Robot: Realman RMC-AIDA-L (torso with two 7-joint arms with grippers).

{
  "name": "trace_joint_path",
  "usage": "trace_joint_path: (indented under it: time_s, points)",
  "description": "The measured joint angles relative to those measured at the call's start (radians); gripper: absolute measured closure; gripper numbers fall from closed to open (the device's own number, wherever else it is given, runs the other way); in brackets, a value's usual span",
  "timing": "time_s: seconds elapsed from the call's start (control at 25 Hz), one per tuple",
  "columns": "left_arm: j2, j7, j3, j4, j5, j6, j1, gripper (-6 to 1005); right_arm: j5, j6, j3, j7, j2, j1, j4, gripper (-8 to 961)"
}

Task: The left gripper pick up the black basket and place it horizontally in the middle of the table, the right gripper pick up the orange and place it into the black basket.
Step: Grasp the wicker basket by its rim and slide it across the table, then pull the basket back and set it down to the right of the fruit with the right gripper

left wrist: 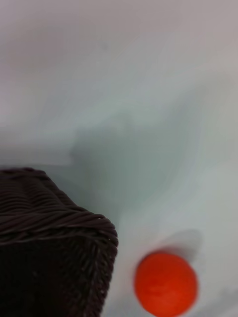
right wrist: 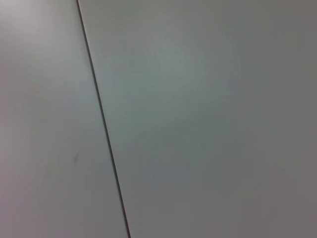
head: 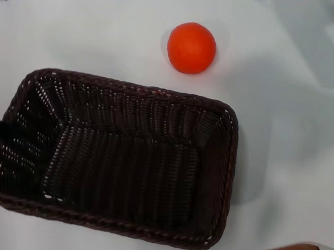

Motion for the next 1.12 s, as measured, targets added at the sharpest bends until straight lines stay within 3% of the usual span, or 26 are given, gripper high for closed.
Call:
trace_joint_path:
  time_s: [0.36, 0.56, 0.68, 0.84, 1.12]
  points:
    - [0.013, -0.021, -0.18, 0.023, -0.146, -0.02, 0.008, 830, 0.001, -0.001, 0.012, 0.0, 0.0, 0.0, 0.007, 37]
    - [0.008, -0.049, -0.261, 0.031, -0.183, -0.007, 0.019, 830, 0.001, -0.003, 0.012, 0.0, -0.001, 0.0, 0.01, 37]
    - [-0.005, -0.062, -0.283, 0.032, -0.204, 0.005, 0.037, 831, 0.001, -0.003, 0.012, 0.0, -0.002, 0.0, 0.011, 37]
    - [-0.046, -0.063, -0.308, 0.037, -0.242, 0.049, 0.089, 831, 0.001, -0.003, 0.013, 0.0, -0.002, 0.0, 0.011, 37]
    - [-0.07, -0.063, -0.323, 0.044, -0.25, 0.097, 0.128, 830, 0.001, -0.003, 0.013, 0.0, -0.001, 0.004, 0.011, 37]
